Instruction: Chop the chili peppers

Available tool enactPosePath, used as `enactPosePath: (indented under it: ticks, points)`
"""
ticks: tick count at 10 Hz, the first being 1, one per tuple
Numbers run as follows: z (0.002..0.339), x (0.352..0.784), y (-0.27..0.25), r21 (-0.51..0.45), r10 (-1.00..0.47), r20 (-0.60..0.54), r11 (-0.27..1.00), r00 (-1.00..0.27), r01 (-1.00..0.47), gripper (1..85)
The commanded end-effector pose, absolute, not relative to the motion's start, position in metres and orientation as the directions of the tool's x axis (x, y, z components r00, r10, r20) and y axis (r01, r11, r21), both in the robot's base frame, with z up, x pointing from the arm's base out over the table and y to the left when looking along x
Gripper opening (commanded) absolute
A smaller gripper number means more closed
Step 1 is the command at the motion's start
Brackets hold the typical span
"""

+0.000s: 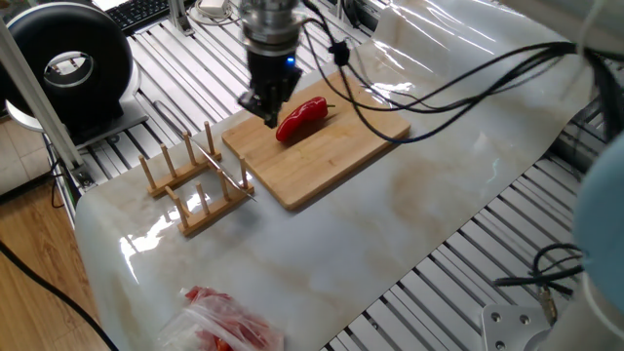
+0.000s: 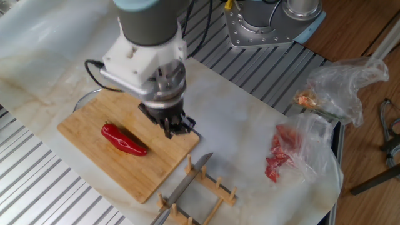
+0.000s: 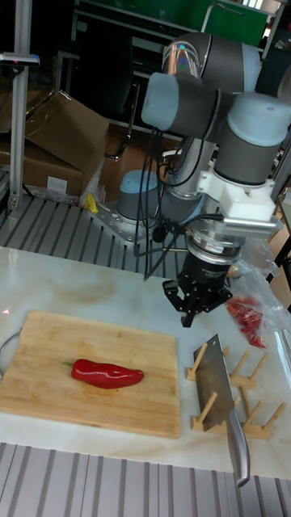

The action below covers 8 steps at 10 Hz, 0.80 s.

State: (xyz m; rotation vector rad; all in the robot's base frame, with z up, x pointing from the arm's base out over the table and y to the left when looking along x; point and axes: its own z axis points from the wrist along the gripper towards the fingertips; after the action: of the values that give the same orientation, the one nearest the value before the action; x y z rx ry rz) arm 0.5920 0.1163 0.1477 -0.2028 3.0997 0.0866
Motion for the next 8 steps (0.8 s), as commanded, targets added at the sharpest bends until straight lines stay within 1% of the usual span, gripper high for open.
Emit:
enactPosePath:
  ticks: [1, 4, 6, 7, 8]
  points:
    - [0.150, 0.617, 0.150, 0.060, -0.110, -0.049, 0.992, -0.993, -0.113, 7.7]
    - [0.146, 0.641, 0.173, 0.041, -0.073, -0.074, 0.996, -0.995, -0.076, 8.0]
    - [0.140, 0.643, 0.182, 0.053, -0.037, -0.081, 0.998, -0.996, -0.041, 8.0]
    - [0.139, 0.633, 0.169, 0.024, -0.031, -0.042, 0.999, -0.999, -0.032, 2.7]
    - [0.139, 0.624, 0.144, -0.014, -0.087, -0.010, 0.996, -0.996, -0.087, 3.0]
